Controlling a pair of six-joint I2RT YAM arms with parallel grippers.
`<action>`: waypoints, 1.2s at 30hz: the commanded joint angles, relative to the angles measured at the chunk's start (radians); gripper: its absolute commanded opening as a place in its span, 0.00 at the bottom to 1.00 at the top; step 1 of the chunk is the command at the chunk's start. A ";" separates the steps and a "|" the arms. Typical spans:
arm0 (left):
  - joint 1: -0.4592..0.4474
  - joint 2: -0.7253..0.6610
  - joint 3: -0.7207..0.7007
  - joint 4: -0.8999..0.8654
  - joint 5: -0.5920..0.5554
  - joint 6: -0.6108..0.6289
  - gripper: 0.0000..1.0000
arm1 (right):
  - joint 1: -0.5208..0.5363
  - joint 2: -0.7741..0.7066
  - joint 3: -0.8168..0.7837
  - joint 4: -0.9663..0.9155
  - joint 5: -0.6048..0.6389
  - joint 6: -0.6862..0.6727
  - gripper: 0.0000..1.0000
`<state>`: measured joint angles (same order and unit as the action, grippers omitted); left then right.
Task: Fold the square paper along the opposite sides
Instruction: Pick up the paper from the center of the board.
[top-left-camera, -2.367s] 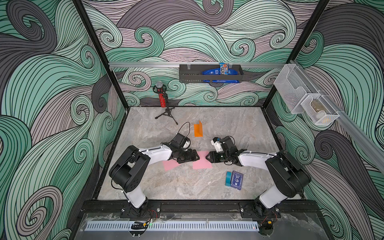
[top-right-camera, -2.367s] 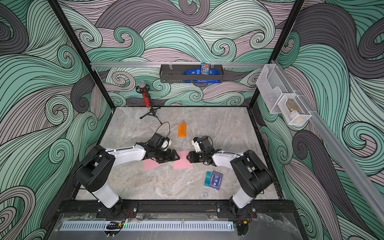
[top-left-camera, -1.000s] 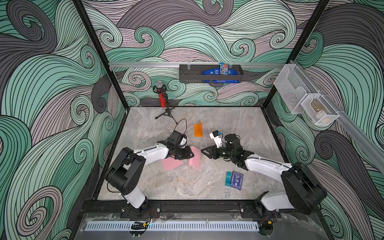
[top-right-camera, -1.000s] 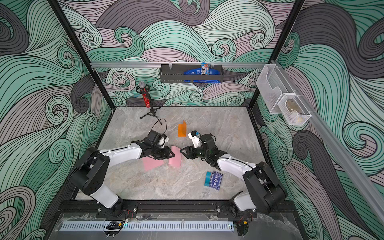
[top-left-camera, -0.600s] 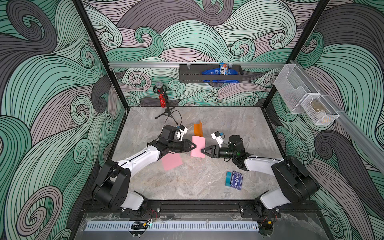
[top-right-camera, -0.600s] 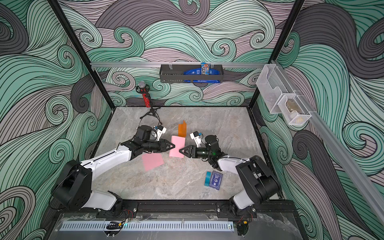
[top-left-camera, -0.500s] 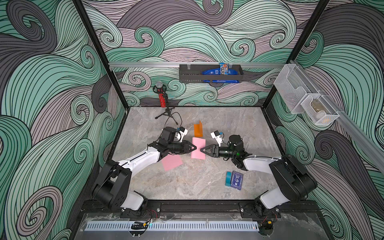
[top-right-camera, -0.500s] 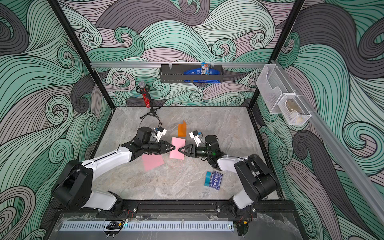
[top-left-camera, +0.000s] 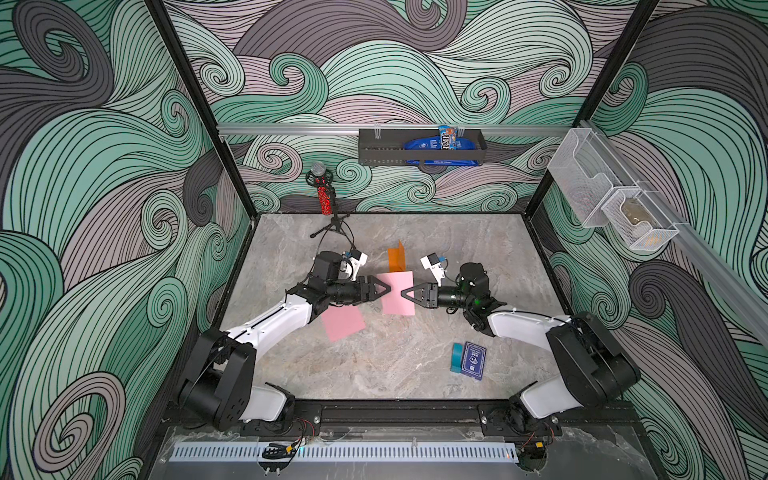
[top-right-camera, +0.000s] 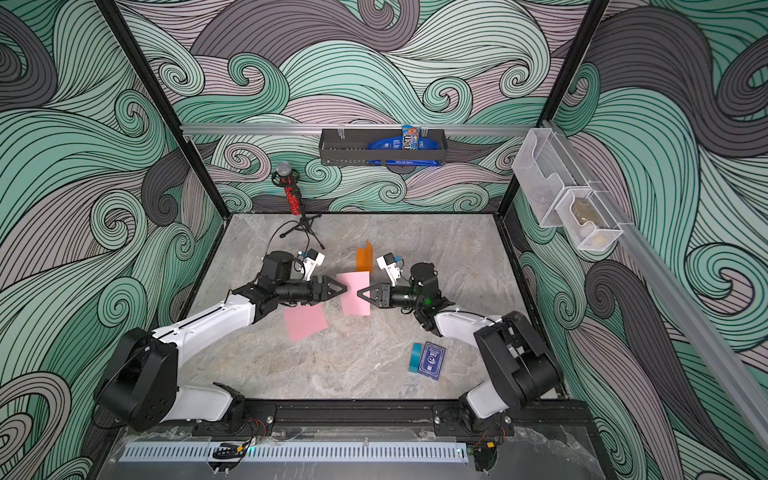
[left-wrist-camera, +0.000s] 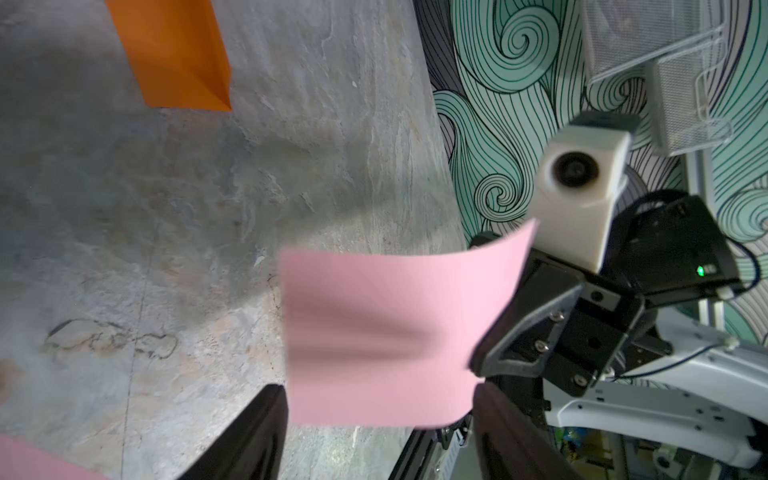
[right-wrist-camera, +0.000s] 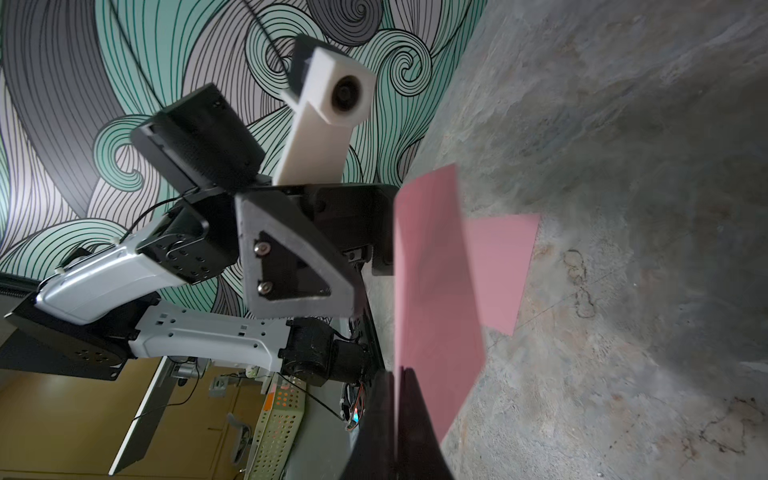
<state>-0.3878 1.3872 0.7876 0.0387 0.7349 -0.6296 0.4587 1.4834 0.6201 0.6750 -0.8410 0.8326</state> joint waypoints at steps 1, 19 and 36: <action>0.015 -0.020 0.024 0.038 0.101 0.014 0.81 | 0.004 -0.036 0.044 -0.044 -0.048 -0.023 0.03; 0.041 -0.048 -0.039 0.176 0.170 -0.058 0.21 | -0.015 -0.037 0.087 -0.256 0.009 -0.140 0.08; 0.079 -0.146 -0.026 0.196 0.240 -0.089 0.00 | -0.038 0.147 0.195 -0.296 0.224 -0.356 0.36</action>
<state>-0.3141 1.2617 0.7460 0.1829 0.9112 -0.6918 0.4236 1.5711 0.7841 0.3683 -0.6750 0.5400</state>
